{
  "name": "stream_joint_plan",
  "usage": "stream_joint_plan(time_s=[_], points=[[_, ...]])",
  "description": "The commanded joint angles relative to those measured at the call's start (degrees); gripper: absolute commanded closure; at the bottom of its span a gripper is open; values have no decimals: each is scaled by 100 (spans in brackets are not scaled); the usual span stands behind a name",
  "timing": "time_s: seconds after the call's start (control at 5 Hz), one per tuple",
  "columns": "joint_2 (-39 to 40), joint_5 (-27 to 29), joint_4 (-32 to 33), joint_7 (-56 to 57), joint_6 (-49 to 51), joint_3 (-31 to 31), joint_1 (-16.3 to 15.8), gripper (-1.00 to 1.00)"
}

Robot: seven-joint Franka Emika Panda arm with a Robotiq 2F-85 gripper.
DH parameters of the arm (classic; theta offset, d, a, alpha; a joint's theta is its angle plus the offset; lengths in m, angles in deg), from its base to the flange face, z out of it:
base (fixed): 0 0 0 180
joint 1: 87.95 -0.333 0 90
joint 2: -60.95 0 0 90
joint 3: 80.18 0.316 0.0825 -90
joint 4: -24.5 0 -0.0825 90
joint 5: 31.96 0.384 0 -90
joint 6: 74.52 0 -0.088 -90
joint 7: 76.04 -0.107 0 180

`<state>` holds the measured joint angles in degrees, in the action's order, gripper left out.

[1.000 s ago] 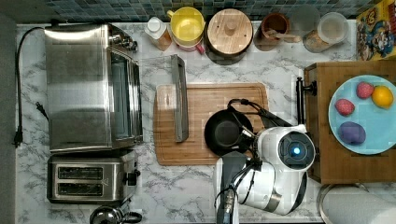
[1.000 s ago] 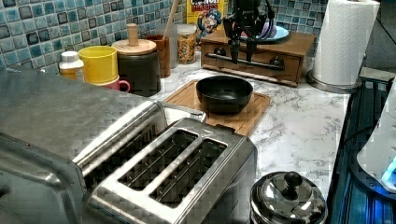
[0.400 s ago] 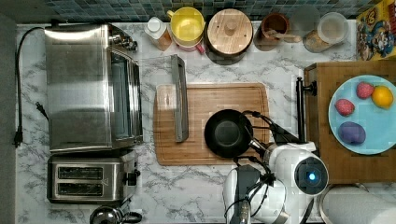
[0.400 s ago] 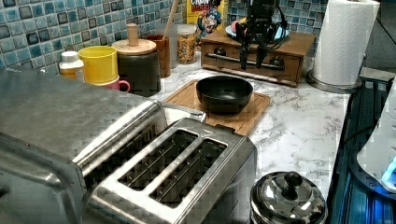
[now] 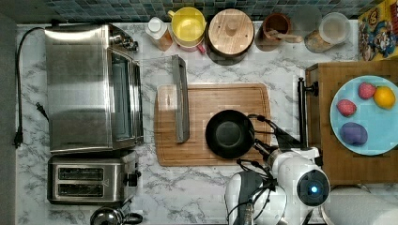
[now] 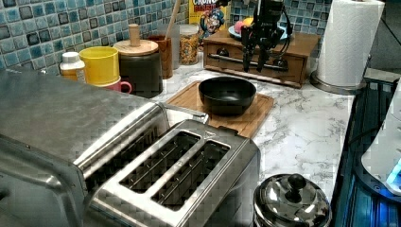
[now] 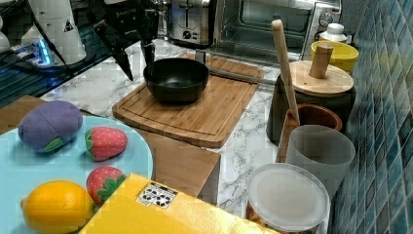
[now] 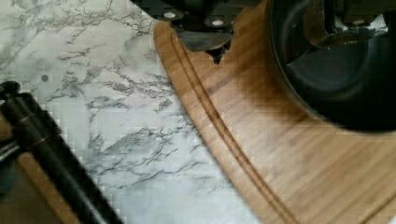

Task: Pick up the bowl.

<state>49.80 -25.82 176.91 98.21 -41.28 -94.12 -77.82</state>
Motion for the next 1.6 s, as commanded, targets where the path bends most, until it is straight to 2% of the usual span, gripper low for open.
stream_joint_plan(time_s=[0.2, 0.6, 0.8, 1.2, 1.4, 1.6], points=[[240, 669, 124, 457, -292, 157, -500, 0], [514, 495, -58, -8, -526, 262, -514, 0], [682, 352, -276, -308, -381, 416, -387, 100], [716, 238, -366, -476, -215, 534, -311, 100], [61, 280, -503, -1017, -258, 579, -258, 100], [-96, -539, -1134, -2441, 13, 1067, 103, 100]])
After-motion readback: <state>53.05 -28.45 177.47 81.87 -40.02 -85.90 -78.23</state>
